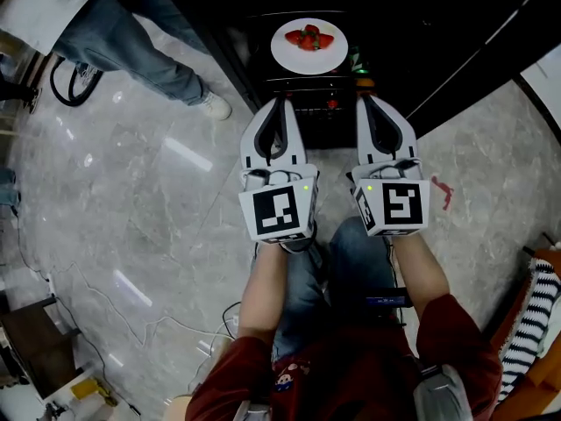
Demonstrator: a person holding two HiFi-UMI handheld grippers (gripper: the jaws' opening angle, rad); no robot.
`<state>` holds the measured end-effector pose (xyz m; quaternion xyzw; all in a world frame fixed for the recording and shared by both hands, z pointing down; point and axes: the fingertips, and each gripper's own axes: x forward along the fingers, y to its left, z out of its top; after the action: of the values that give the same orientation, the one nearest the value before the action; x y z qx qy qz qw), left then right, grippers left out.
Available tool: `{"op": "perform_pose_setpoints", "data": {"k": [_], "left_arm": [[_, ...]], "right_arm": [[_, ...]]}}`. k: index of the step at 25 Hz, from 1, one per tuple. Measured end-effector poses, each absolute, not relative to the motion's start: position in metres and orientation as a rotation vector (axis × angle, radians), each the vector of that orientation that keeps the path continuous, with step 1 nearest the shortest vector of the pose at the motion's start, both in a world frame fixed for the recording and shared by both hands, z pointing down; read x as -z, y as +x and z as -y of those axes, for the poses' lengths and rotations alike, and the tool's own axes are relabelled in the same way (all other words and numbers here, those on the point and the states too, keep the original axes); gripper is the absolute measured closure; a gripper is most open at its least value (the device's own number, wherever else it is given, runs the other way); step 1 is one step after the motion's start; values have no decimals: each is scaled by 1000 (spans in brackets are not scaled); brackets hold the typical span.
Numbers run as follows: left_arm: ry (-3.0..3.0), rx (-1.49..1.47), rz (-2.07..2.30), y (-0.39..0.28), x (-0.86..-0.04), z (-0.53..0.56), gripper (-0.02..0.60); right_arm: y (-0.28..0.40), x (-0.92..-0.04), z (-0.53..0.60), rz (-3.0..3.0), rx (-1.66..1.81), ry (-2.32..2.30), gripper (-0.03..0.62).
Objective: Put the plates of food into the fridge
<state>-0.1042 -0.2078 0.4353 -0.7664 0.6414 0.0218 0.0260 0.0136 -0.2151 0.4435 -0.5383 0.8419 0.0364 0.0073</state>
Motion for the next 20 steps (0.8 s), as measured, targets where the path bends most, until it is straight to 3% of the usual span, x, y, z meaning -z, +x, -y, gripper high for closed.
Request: {"op": "perform_pose_setpoints", "data": {"k": [20], "left_arm": [[-2343, -42, -2067, -118, -216, 169, 575]], "right_arm": [[-3, -214, 188, -2687, -184, -1648, 589]]}}
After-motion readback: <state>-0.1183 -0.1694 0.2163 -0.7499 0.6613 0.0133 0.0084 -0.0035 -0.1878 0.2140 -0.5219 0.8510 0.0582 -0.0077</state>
